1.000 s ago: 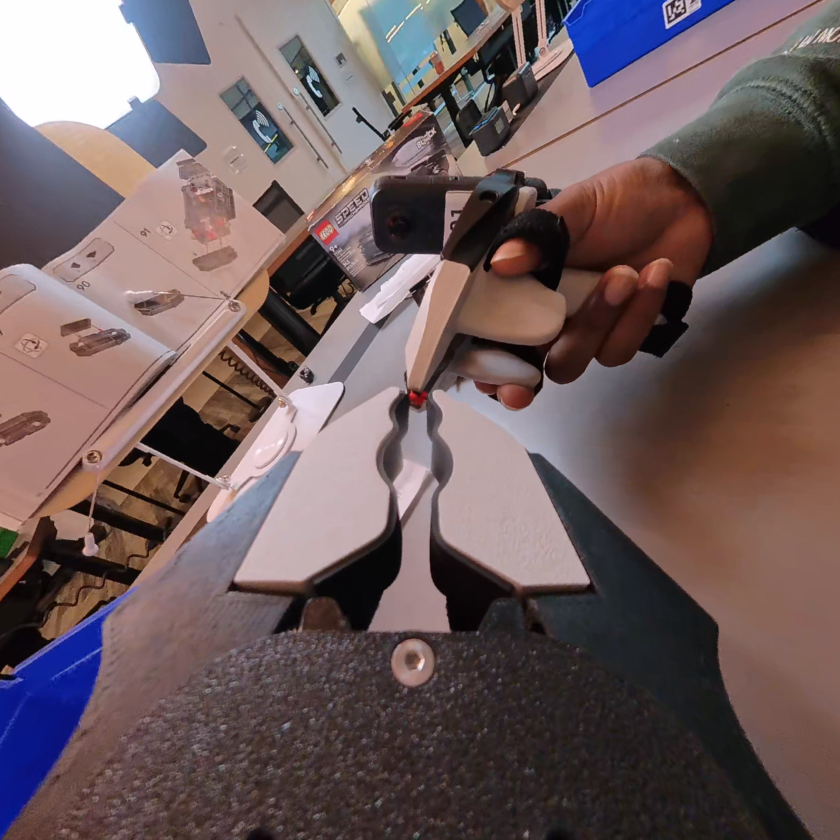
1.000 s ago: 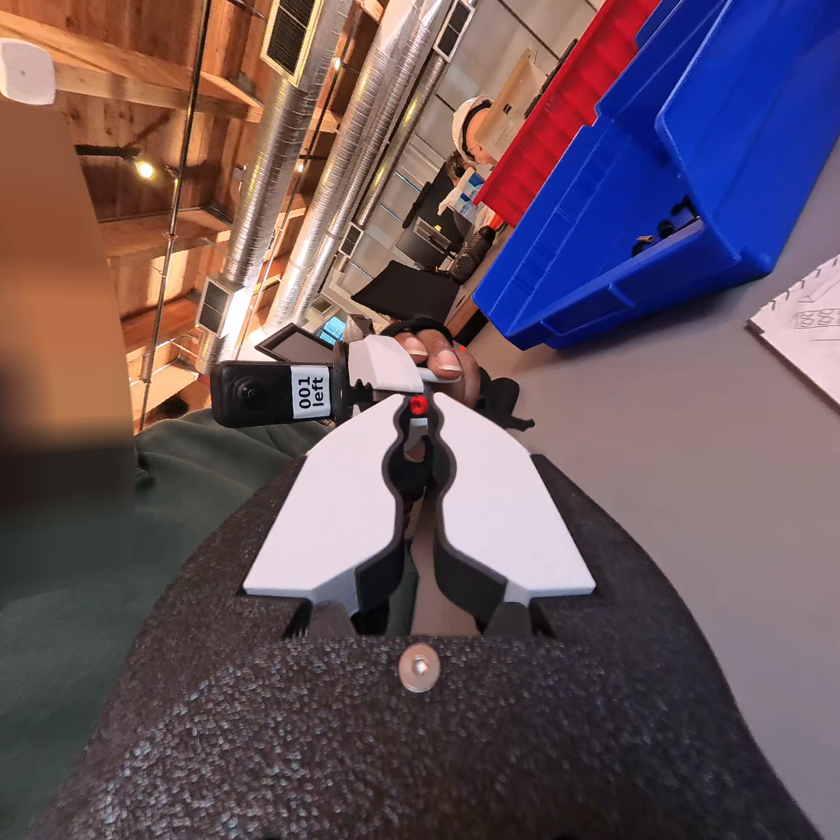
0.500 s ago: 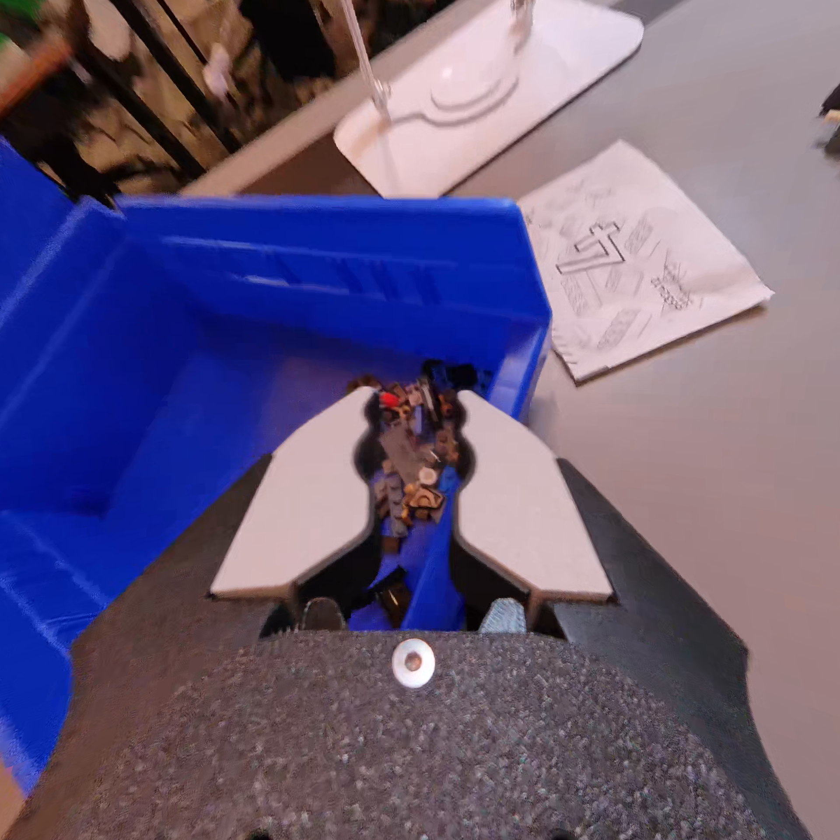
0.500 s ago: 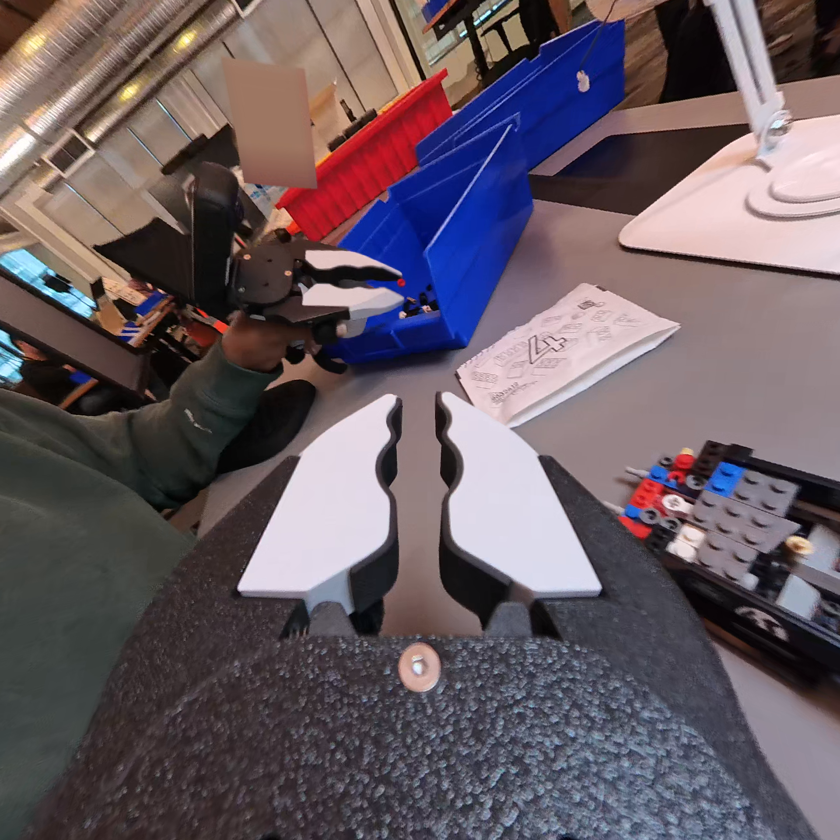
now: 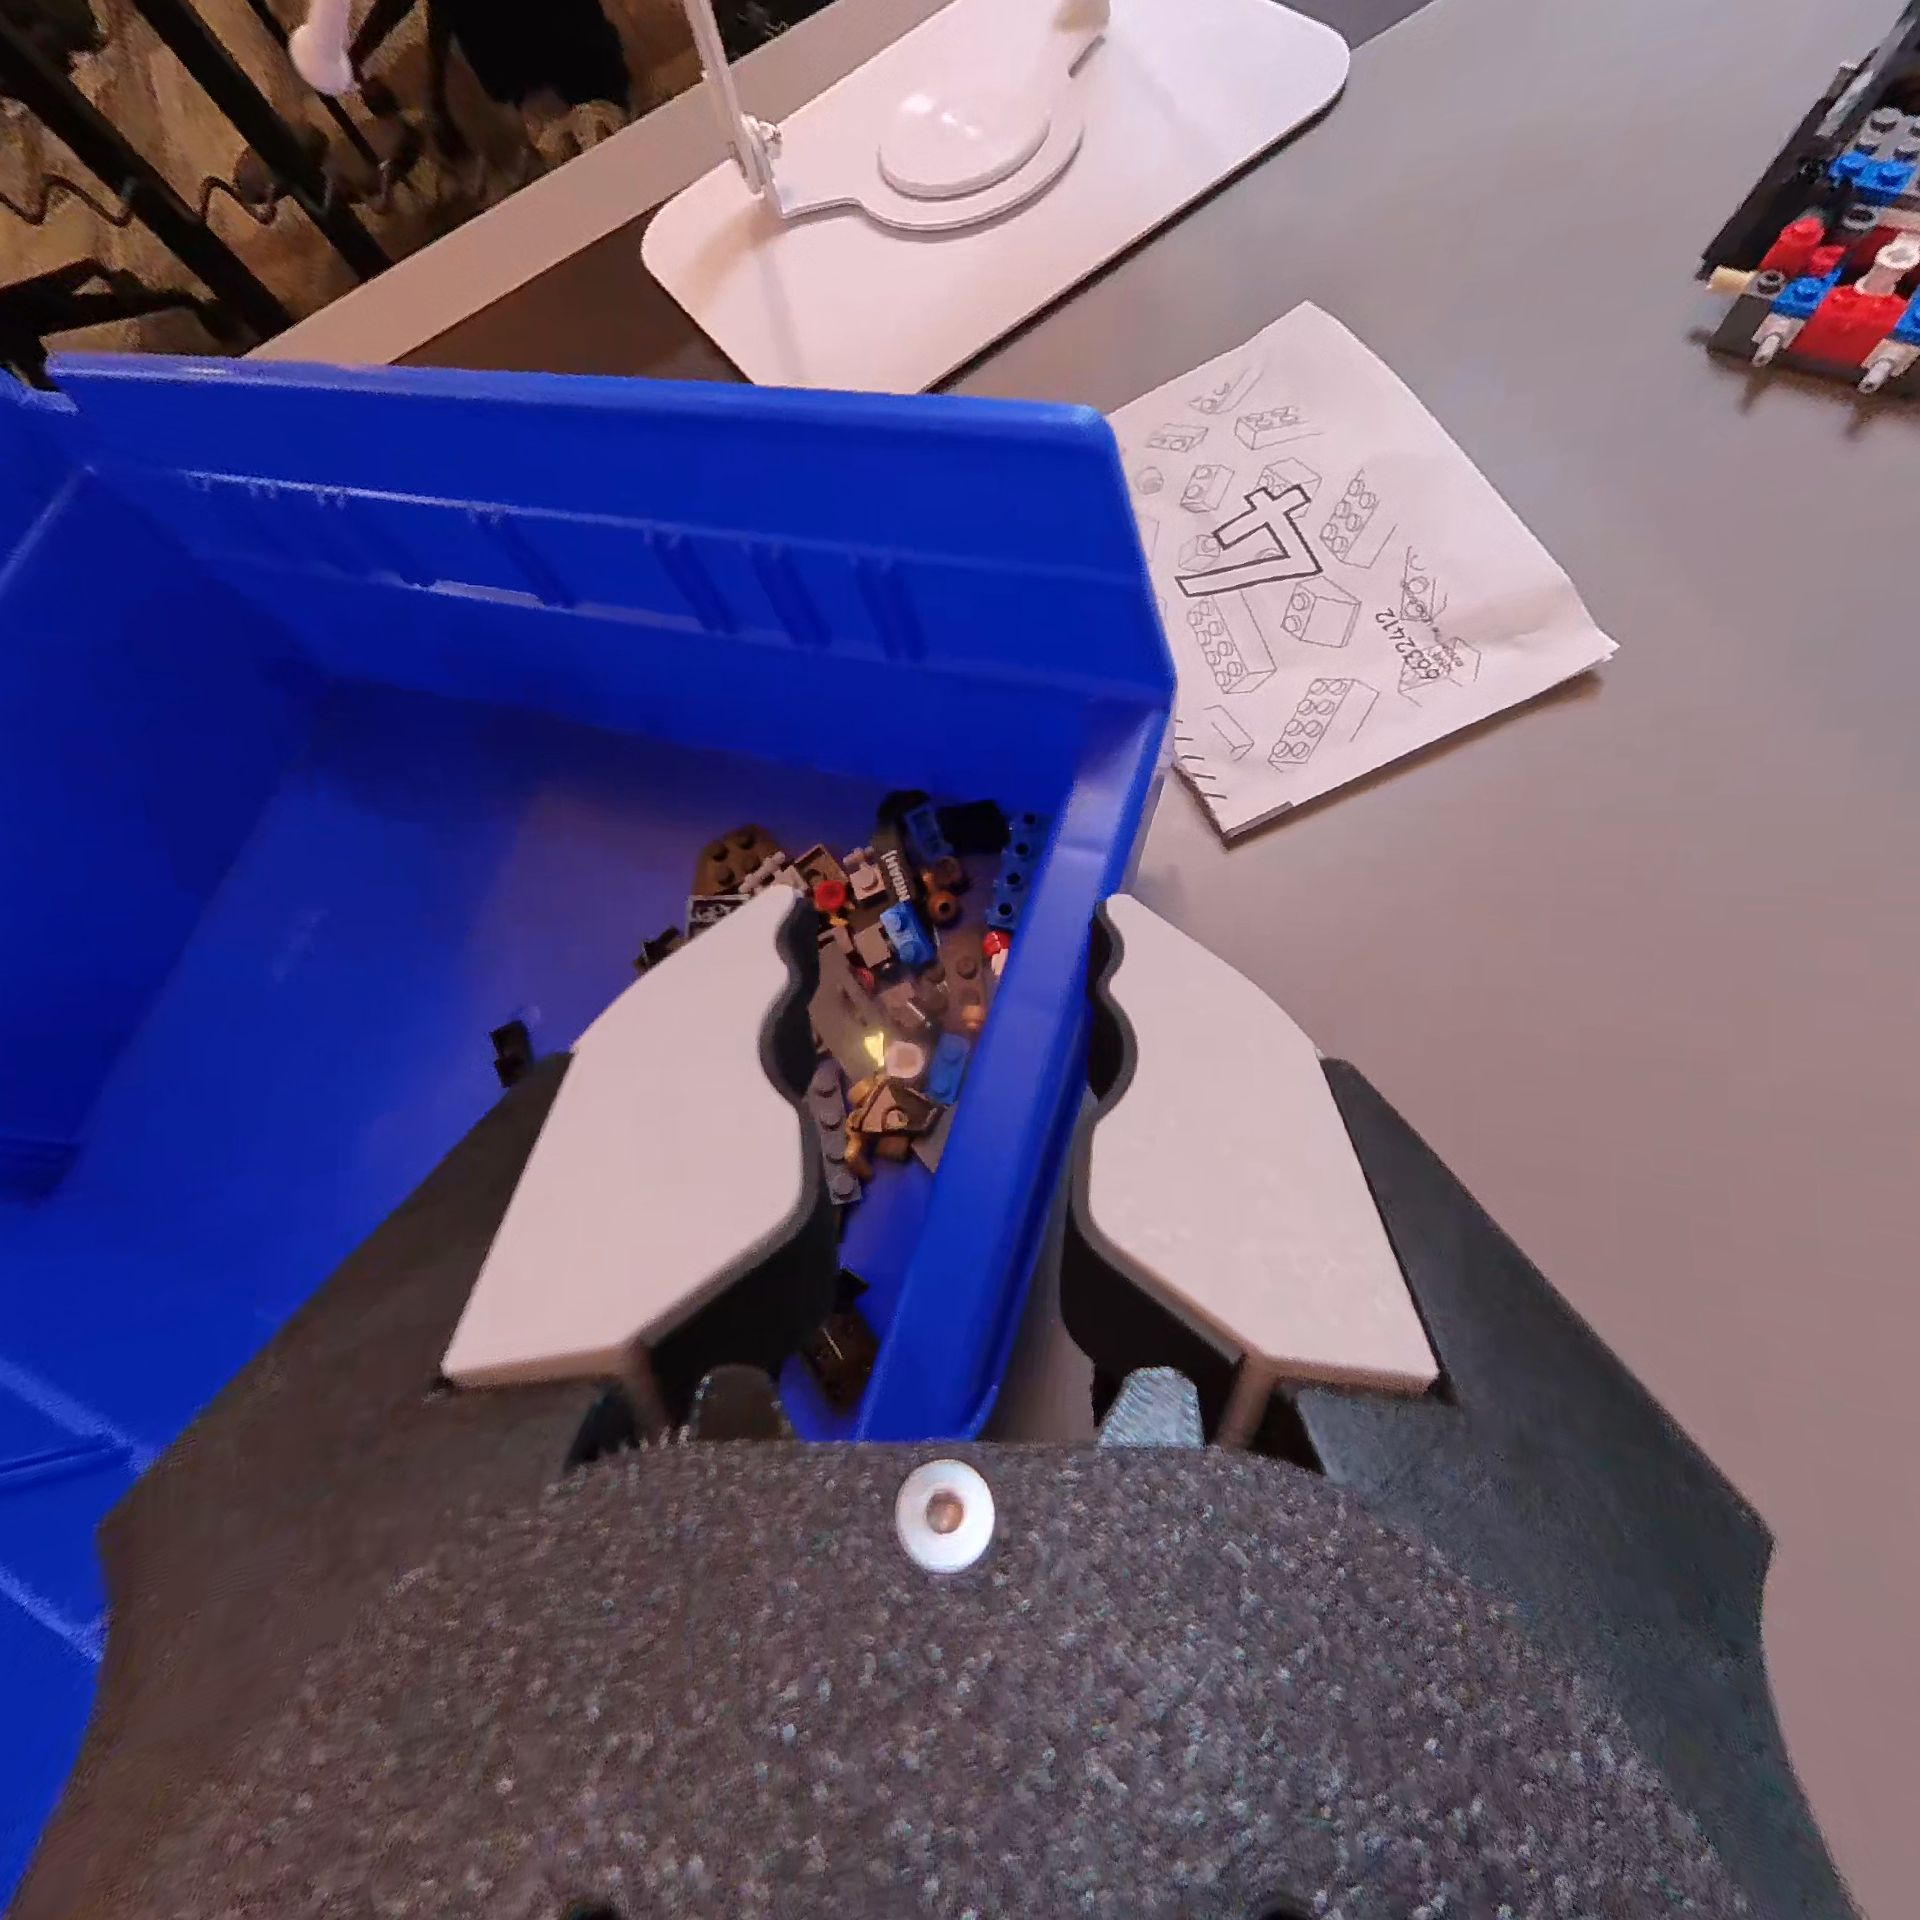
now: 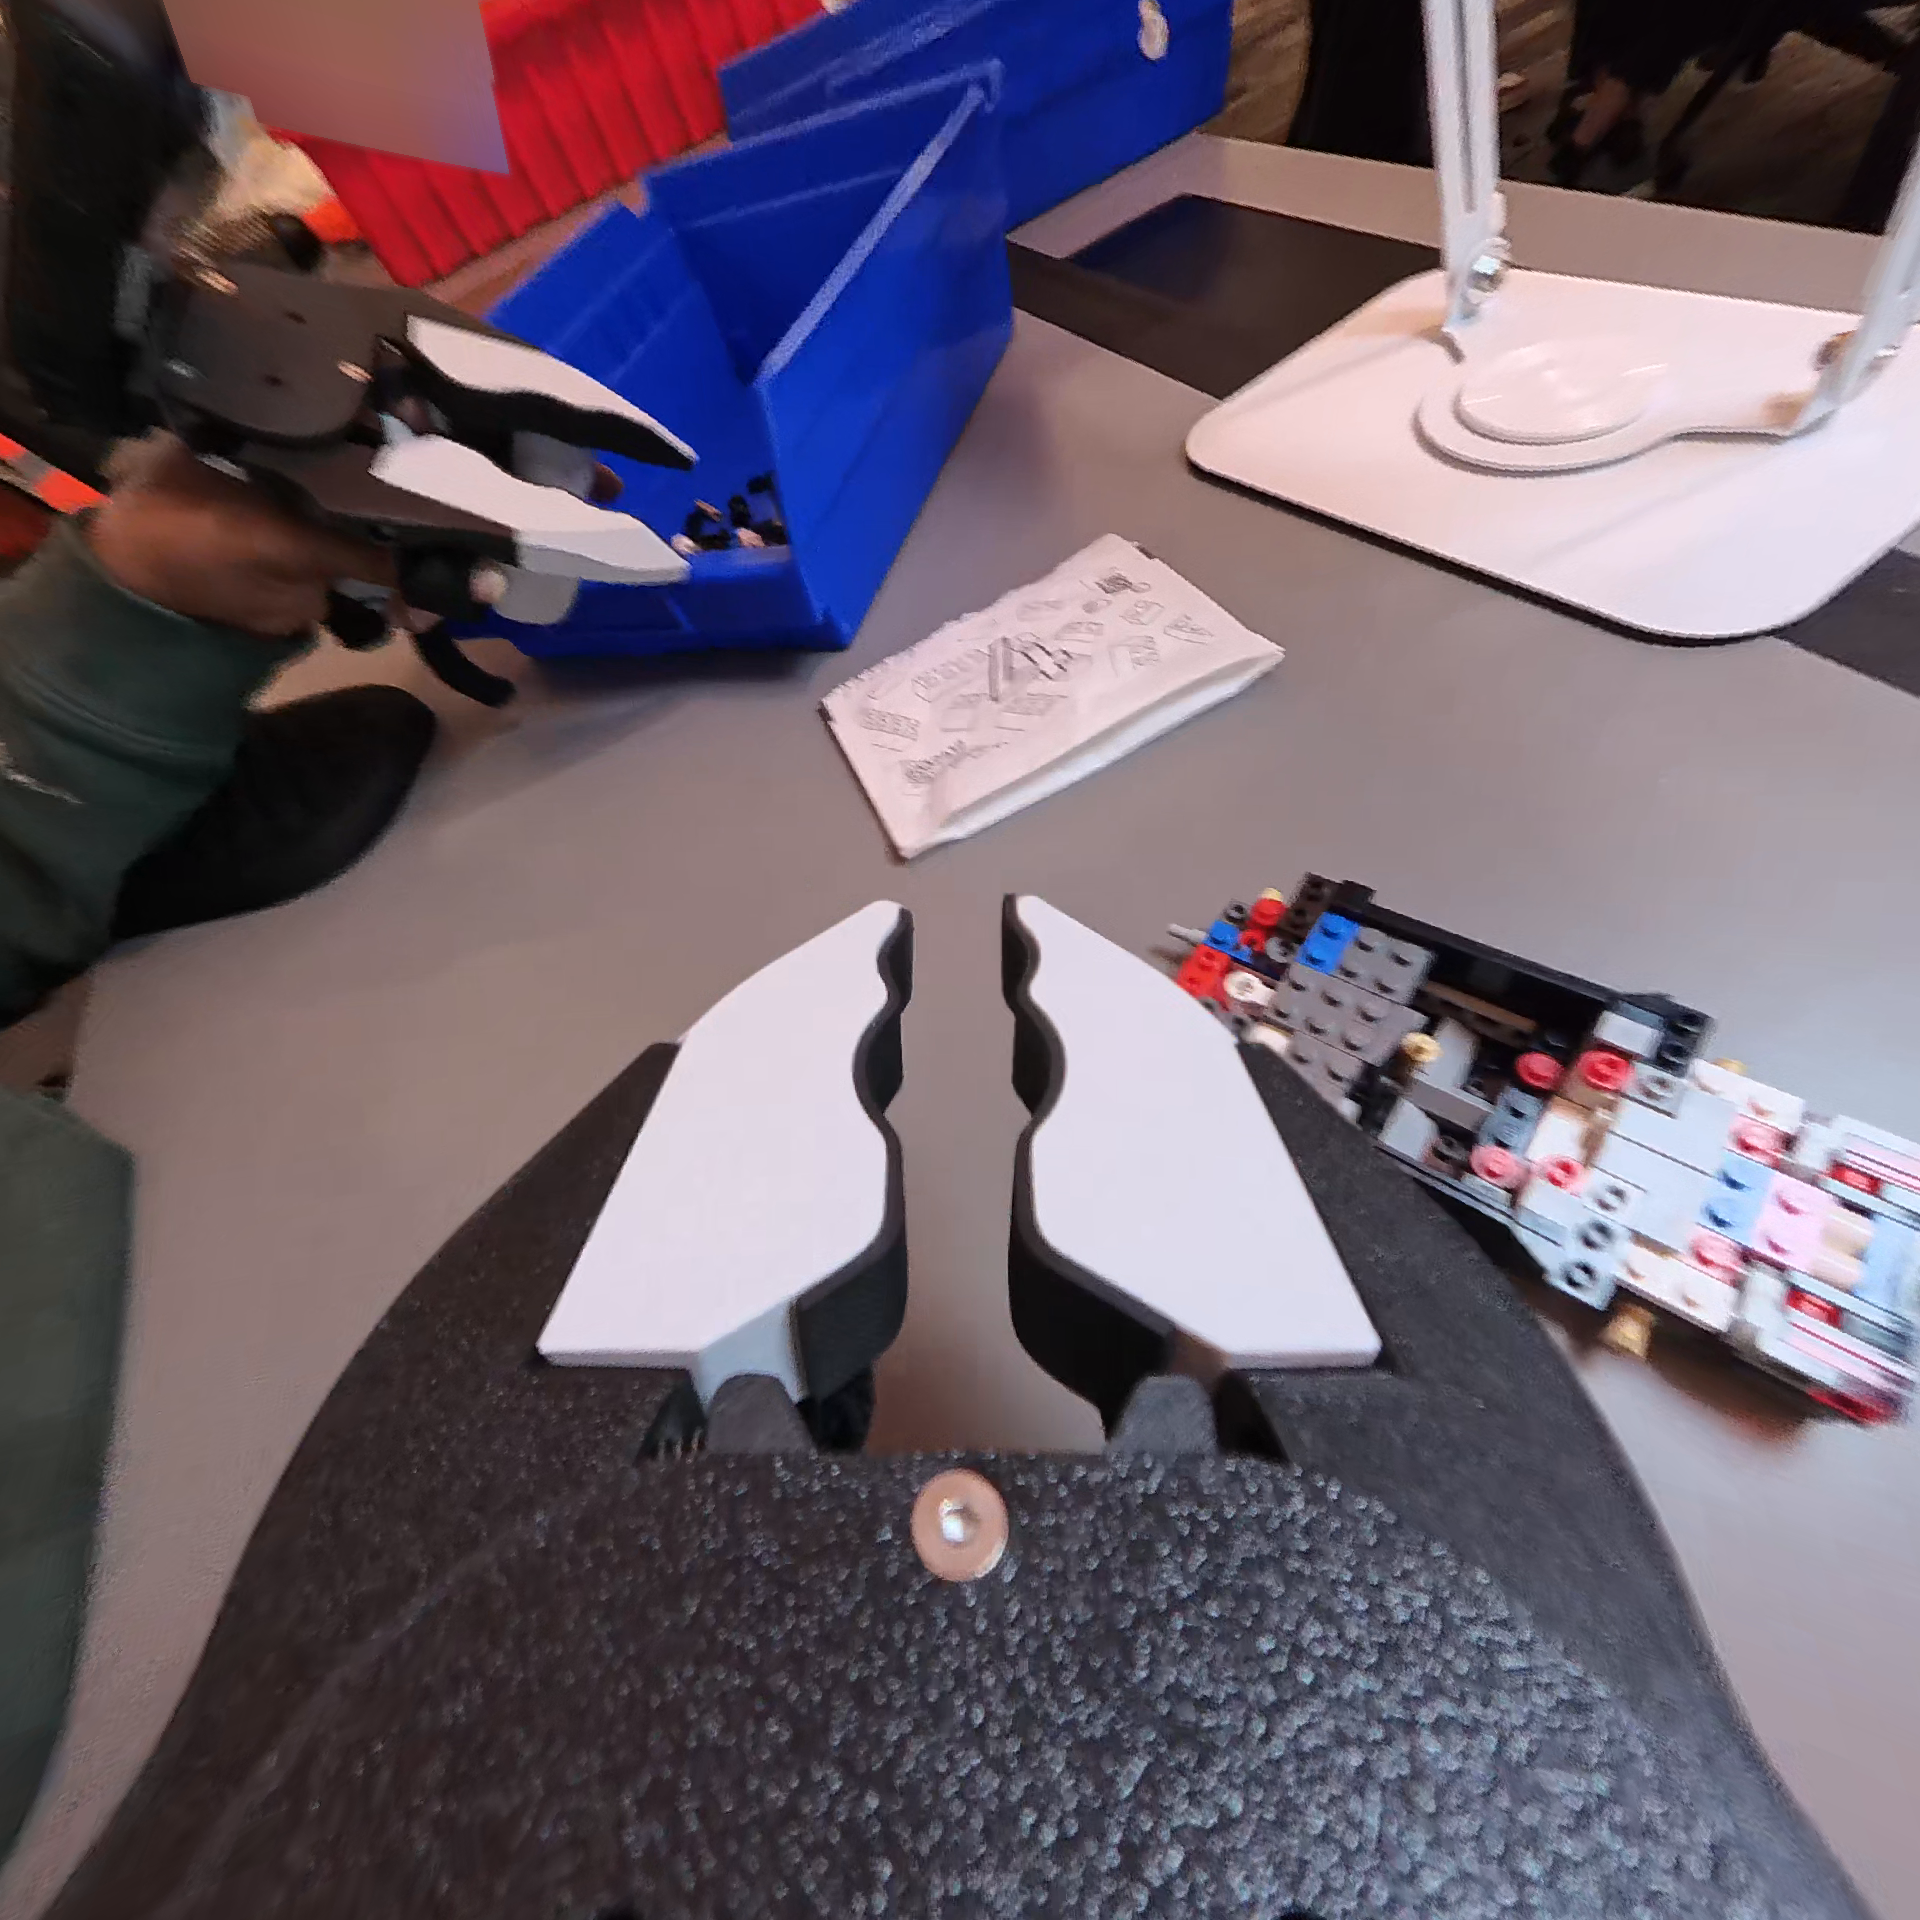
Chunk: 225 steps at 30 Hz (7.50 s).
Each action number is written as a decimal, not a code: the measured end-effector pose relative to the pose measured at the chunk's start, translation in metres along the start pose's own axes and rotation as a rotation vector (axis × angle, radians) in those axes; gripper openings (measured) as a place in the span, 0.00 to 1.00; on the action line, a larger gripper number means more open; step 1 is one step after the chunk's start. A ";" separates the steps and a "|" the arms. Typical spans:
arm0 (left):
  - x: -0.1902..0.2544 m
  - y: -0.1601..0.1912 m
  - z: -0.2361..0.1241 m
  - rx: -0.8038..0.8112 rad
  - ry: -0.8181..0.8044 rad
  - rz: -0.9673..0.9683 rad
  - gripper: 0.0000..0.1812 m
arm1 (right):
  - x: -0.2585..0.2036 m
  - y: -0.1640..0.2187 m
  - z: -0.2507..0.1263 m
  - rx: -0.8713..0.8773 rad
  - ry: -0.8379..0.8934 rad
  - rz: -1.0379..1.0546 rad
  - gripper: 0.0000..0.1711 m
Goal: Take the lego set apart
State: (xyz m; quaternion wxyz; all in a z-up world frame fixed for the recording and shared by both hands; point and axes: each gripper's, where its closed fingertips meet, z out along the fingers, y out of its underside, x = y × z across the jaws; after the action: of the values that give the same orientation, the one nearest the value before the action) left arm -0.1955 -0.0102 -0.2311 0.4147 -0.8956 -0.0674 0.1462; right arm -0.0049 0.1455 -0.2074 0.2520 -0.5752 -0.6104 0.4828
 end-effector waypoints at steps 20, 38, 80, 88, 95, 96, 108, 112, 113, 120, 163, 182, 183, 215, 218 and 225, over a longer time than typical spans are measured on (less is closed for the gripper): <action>0.040 0.028 -0.017 -0.181 0.107 0.225 0.15 | 0.019 -0.047 0.020 0.089 0.294 -0.285 0.11; 0.040 -0.239 -0.020 0.457 0.184 0.315 0.16 | 0.177 -0.231 0.048 0.213 0.875 -0.460 0.06; -0.105 -0.218 0.078 0.362 0.063 0.052 0.12 | 0.126 -0.290 0.127 0.208 1.019 -0.543 0.35; -0.115 -0.231 0.064 0.459 0.088 0.006 0.15 | 0.129 -0.279 0.104 0.312 0.798 -0.456 0.20; -0.105 -0.243 0.072 0.441 0.075 0.028 0.25 | 0.123 -0.273 0.102 0.332 0.660 -0.493 0.18; -0.104 -0.245 0.072 0.444 0.072 0.030 0.26 | 0.121 -0.273 0.104 0.335 0.638 -0.509 0.19; -0.124 -0.238 0.082 0.429 0.021 -0.044 0.27 | 0.109 -0.281 0.137 0.245 0.565 -0.709 0.18; -0.129 -0.244 0.077 0.476 0.045 -0.064 0.29 | 0.110 -0.278 0.134 0.268 0.543 -0.679 0.17; -0.128 -0.247 0.076 0.490 0.057 -0.059 0.29 | 0.111 -0.277 0.133 0.273 0.542 -0.668 0.16; -0.117 -0.258 0.081 0.508 0.131 -0.037 0.30 | 0.114 -0.272 0.129 0.292 0.512 -0.598 0.13; 0.046 -0.311 0.048 0.630 0.706 0.023 0.00 | 0.102 -0.224 0.038 0.364 0.615 -0.322 0.38; -0.021 -0.287 0.112 0.384 0.066 0.308 0.01 | 0.047 -0.244 0.061 0.392 0.768 -0.615 0.00; -0.021 -0.288 0.113 0.387 0.068 0.308 0.01 | 0.054 -0.243 0.065 0.370 0.810 -0.617 0.01; -0.024 -0.286 0.112 0.351 0.095 0.236 0.03 | 0.165 -0.206 0.068 0.170 0.949 -0.498 0.13; -0.031 -0.280 0.107 0.360 0.078 0.263 0.02 | 0.175 -0.218 0.058 0.166 1.014 -0.580 0.16; -0.071 -0.265 0.103 0.348 -0.028 0.304 0.01 | 0.186 -0.253 0.044 0.152 1.053 -0.710 0.18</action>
State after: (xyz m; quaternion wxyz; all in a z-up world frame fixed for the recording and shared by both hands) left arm -0.2951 0.2185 -0.0776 0.5351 -0.8084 0.0886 0.2287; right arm -0.1988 0.3407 -0.0488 0.7028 -0.4788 -0.5222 0.0648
